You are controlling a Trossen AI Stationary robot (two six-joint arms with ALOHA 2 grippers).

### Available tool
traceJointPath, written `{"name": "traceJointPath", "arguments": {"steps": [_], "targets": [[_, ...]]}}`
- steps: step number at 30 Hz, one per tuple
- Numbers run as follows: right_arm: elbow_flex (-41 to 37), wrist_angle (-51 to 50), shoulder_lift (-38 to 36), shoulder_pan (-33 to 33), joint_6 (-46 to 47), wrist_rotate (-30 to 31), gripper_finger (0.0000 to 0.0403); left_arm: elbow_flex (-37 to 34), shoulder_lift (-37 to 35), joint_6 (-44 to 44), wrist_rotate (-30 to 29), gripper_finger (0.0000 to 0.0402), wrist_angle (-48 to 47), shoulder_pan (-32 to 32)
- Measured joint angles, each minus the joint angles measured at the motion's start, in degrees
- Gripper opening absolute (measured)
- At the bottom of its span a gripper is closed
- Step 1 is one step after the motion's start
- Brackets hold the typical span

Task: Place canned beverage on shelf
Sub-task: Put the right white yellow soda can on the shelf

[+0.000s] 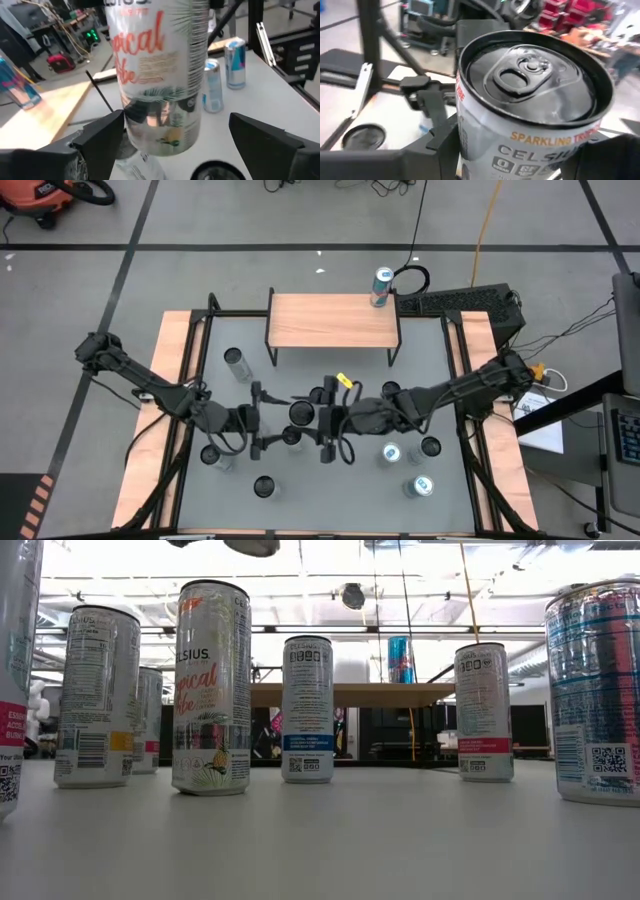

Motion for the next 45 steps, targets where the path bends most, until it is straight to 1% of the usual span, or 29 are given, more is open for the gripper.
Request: {"name": "traceJointPath", "arguments": {"steps": [2,8,10,15,18,20,27,30,34,37,41,45], "targets": [[0.0,0.3,0.0,-0.8,0.0,-3.2,0.0203,0.0,0.0,-0.9,0.1,0.0354,-1.1,0.0],[0.0,1.3,0.3,-2.4,-2.5,-9.9,0.0203,0.0,0.4,-2.6,0.2,0.0354,-1.1,0.9],[0.0,1.4,0.5,-2.7,-3.3,-11.2,0.0203,0.0,0.4,-3.9,0.3,0.0354,-1.1,1.5],[0.0,1.9,0.5,-3.0,-5.5,-14.1,0.0203,0.0,0.4,-5.6,4.0,0.0354,-1.4,2.6],[0.0,2.0,0.5,-2.9,-6.7,-14.3,0.0203,0.0,0.4,-5.9,4.7,0.0352,-1.4,3.0],[0.0,2.0,0.5,-3.0,-6.7,-14.3,0.0203,0.0,0.4,-5.9,4.7,0.0342,-1.4,3.0],[0.0,1.8,0.5,-3.0,-7.3,-14.3,0.0203,0.0,0.4,-5.7,5.6,0.0261,-1.4,3.0],[0.0,1.8,0.5,-3.0,-7.2,-14.3,0.0203,-0.1,0.5,-5.5,5.6,0.0240,-1.4,3.0],[0.0,1.8,0.5,-3.0,-7.3,-14.1,0.0213,-0.1,0.5,-5.6,5.6,0.0242,-1.4,3.0],[0.0,1.7,0.5,-2.9,-7.3,-14.1,0.0227,-0.1,0.5,-5.7,5.4,0.0252,-1.4,3.0],[0.0,1.4,0.5,-2.9,-6.0,-13.7,0.0247,-0.1,0.5,-5.8,4.0,0.0252,-1.5,2.9],[0.0,0.8,0.5,-2.7,-3.3,-10.3,0.0260,-0.1,0.5,-6.0,2.3,0.0251,-1.6,3.0]]}}
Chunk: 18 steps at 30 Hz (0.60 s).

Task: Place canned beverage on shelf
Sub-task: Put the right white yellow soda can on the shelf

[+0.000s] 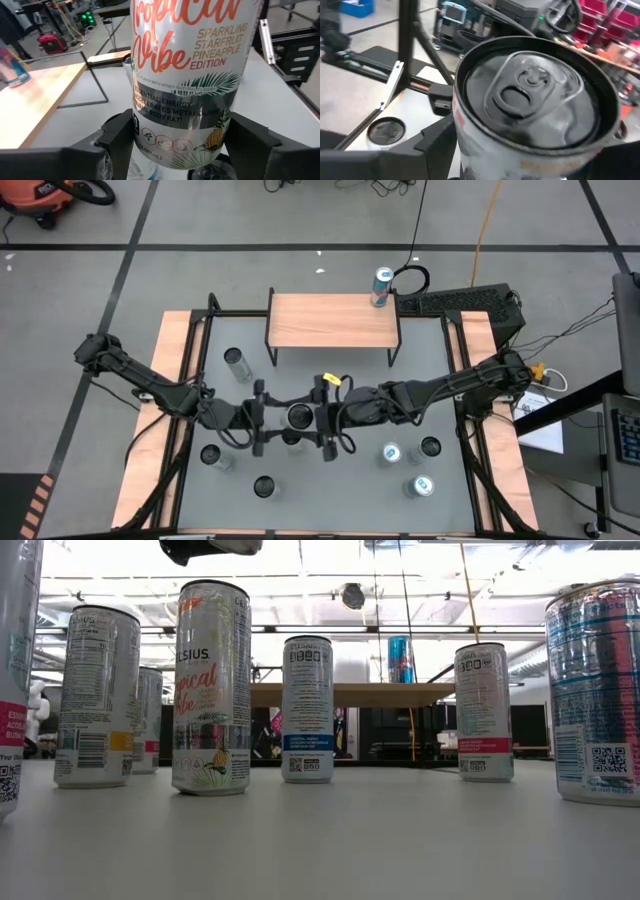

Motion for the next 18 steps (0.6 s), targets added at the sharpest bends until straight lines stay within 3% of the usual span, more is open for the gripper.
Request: {"name": "traceJointPath", "arguments": {"steps": [10,18], "targets": [[0.0,-0.3,0.0,2.5,6.1,15.0,0.0267,0.0,0.0,0.7,-8.5,0.0249,0.2,0.0],[0.0,-0.3,0.0,3.4,13.9,28.2,0.0267,0.0,0.0,4.4,-23.3,0.0249,2.0,0.0]]}}
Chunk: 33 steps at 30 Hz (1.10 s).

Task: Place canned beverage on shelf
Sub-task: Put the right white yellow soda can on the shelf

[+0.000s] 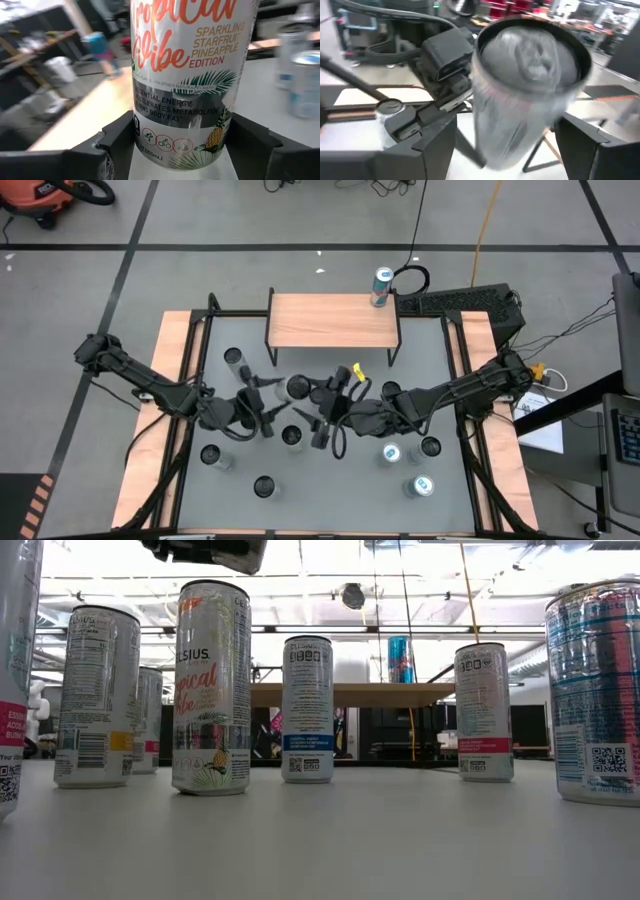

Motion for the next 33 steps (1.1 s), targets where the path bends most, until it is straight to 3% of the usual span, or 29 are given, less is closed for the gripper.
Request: {"name": "traceJointPath", "arguments": {"steps": [5,9,16,26,33], "targets": [[0.0,1.0,0.0,0.0,1.6,5.9,0.0267,0.0,0.0,3.1,-7.9,0.0249,1.2,0.6],[0.0,5.7,1.5,0.0,1.0,12.1,0.0267,0.0,0.0,5.5,-11.3,0.0249,1.5,2.2],[0.0,17.3,6.5,0.1,-3.9,17.2,0.0267,0.0,0.0,9.6,-15.4,0.0249,1.8,6.0],[0.0,18.9,6.3,1.9,-7.2,20.1,0.0267,0.0,0.0,20.1,-15.8,0.0249,1.7,8.6],[0.0,19.4,5.1,4.5,-17.1,30.0,0.0267,0.0,0.0,27.3,-15.8,0.0249,1.7,9.3]]}}
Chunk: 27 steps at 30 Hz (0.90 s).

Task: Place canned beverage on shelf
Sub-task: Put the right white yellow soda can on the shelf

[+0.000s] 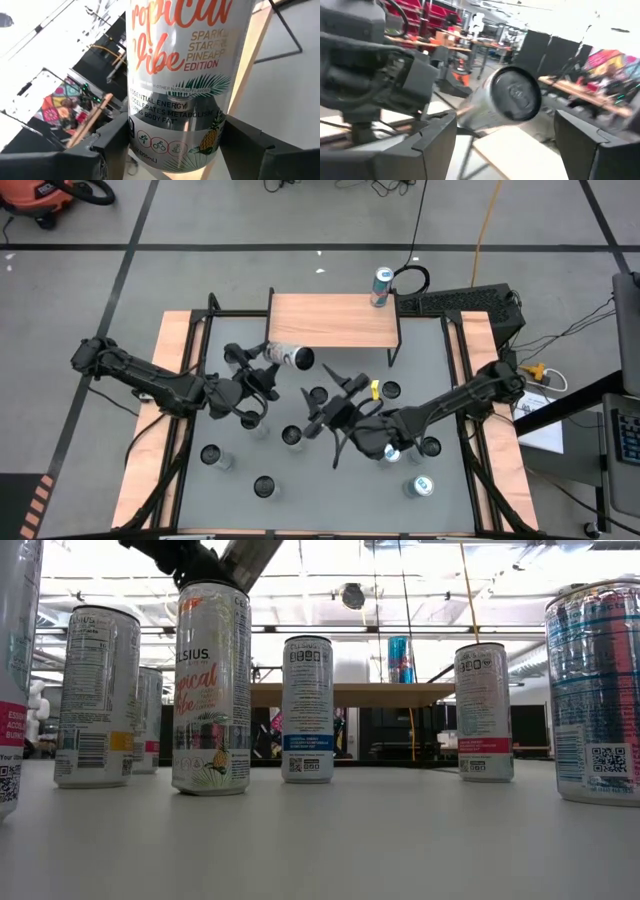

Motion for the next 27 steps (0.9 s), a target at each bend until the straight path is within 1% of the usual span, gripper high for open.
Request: {"name": "traceJointPath", "arguments": {"steps": [3,7,11,15,17,20,22,24,27], "targets": [[0.0,-0.7,-1.0,0.4,-3.6,-1.0,0.0268,0.0,0.0,3.9,0.2,0.0249,0.4,0.0],[0.0,-4.0,-3.7,0.3,-2.6,-2.7,0.0268,0.0,0.0,9.0,0.5,0.0249,2.0,0.0],[0.0,-11.5,-6.5,-0.5,4.5,-10.6,0.0268,0.0,0.0,12.3,1.0,0.0249,3.3,0.0],[0.0,-19.3,-7.3,-1.3,7.3,-15.5,0.0268,0.0,0.0,14.1,2.3,0.0249,5.2,0.0],[0.0,-21.9,-7.3,-1.2,7.9,-15.5,0.0268,0.0,0.0,14.1,3.1,0.0249,5.2,0.0],[0.0,-21.7,-7.5,-0.7,8.1,-14.9,0.0268,0.0,0.0,14.1,3.4,0.0249,5.1,0.0],[0.0,-21.7,-7.8,-0.7,8.4,-16.3,0.0272,0.0,0.0,14.1,3.7,0.0249,5.2,0.0],[0.0,-21.7,-7.9,-1.2,8.8,-17.3,0.0285,0.0,0.0,14.1,4.4,0.0249,5.1,0.0],[0.0,-22.1,-7.8,-2.4,8.8,-17.1,0.0317,0.0,0.0,13.9,5.6,0.0249,5.1,0.0]]}}
